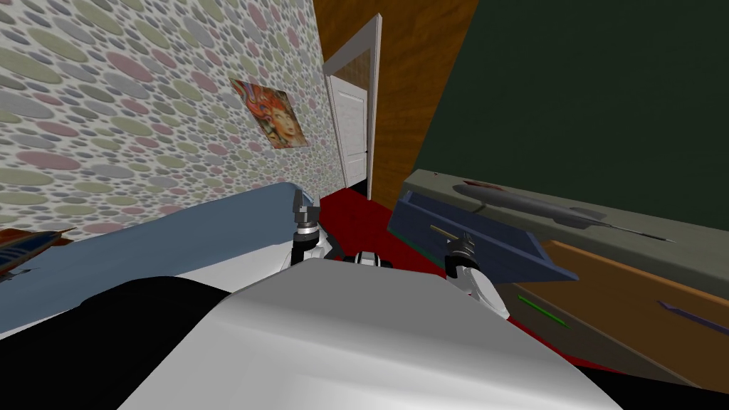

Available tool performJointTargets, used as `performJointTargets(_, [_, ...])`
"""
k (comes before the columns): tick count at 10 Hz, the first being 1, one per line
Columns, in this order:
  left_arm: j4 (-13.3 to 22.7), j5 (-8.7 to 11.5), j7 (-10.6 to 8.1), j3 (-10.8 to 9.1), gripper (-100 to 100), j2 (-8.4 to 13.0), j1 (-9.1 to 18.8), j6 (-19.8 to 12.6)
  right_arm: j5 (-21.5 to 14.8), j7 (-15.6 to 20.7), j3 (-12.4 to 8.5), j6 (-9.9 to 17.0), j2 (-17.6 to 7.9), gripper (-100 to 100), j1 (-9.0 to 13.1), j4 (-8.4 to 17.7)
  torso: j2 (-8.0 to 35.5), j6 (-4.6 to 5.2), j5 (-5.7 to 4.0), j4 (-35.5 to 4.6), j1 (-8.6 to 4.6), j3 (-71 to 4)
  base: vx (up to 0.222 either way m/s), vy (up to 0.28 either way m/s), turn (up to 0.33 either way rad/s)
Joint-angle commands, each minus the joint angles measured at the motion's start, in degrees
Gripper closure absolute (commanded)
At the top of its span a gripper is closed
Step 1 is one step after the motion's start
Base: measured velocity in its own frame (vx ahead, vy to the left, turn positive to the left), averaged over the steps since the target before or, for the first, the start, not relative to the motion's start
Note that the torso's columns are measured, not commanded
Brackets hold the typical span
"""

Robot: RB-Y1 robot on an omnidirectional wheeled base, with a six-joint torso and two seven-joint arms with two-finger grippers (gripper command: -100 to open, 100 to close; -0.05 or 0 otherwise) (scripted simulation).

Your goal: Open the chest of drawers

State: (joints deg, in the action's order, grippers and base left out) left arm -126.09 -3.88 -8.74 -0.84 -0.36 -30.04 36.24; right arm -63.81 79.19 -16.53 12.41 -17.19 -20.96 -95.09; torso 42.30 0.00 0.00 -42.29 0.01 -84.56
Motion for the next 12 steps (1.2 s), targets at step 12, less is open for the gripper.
performJointTargets(12, [0.0,0.0,0.00,0.01,0,0.0,0.0,0.0,18.3,0.0,-2.7,8.6,-15.4,-100,-7.6,-1.7,0.1,-0.41,0.65,-0.3,0.96,0.0,-0.031,0.043,0.114])
